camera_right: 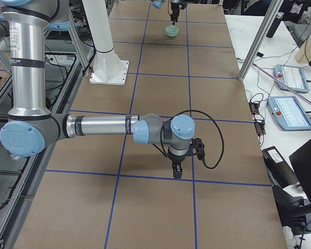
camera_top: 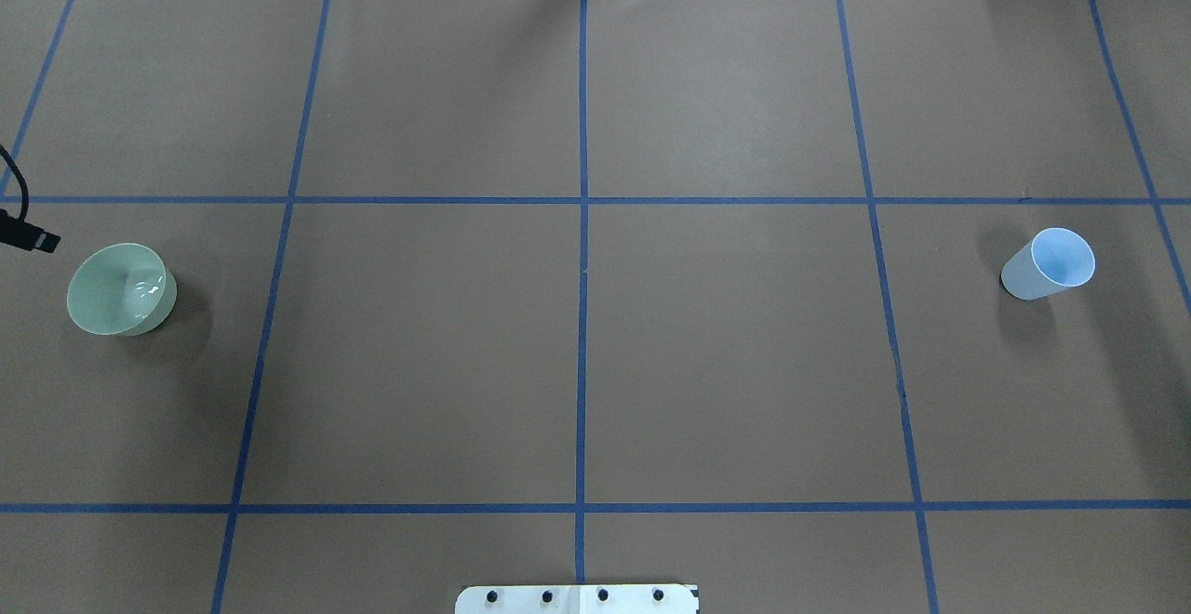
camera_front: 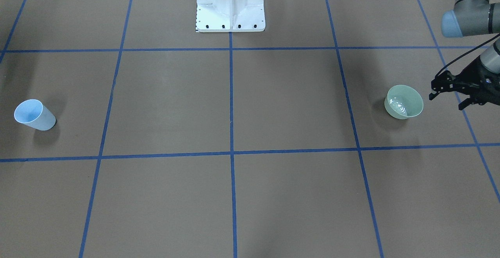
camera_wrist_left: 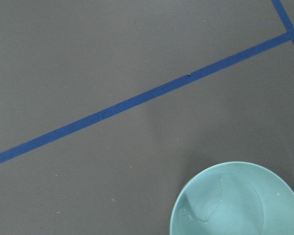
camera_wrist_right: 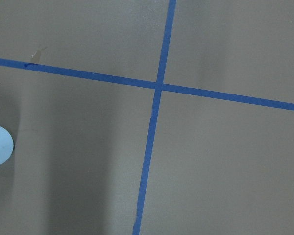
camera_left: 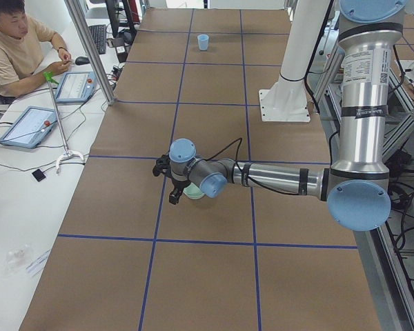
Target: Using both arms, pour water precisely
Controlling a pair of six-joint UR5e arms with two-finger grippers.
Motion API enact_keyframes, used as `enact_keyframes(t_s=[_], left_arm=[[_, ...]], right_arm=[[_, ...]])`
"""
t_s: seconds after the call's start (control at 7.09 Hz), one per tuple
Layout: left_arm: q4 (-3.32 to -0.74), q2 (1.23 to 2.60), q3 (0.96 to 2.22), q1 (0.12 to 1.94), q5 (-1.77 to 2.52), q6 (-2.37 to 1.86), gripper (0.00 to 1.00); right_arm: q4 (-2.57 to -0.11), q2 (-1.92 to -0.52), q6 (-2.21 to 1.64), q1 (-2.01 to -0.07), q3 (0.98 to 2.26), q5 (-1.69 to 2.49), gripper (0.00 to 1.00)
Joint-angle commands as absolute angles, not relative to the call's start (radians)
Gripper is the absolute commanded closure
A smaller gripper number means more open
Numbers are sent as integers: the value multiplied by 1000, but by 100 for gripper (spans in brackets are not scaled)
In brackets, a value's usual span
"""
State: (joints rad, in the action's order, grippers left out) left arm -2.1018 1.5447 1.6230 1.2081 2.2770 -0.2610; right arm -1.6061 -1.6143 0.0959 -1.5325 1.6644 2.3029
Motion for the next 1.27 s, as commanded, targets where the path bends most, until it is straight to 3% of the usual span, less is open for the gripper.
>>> enact_keyframes(t_s=[0.0, 0.56, 1.13], left_arm=[[-1905, 1560, 1620, 1371, 2267, -22, 0], [-1741, 1562, 1597, 1563, 2229, 132, 0], [-1727, 1540, 1609, 1566, 2169, 135, 0]], right_arm=[[-1606, -1615, 97, -1532, 1664, 2303, 0], [-1606, -1609, 97, -1532, 1663, 2303, 0], [-1606, -1606, 95, -1532, 1663, 2304, 0]])
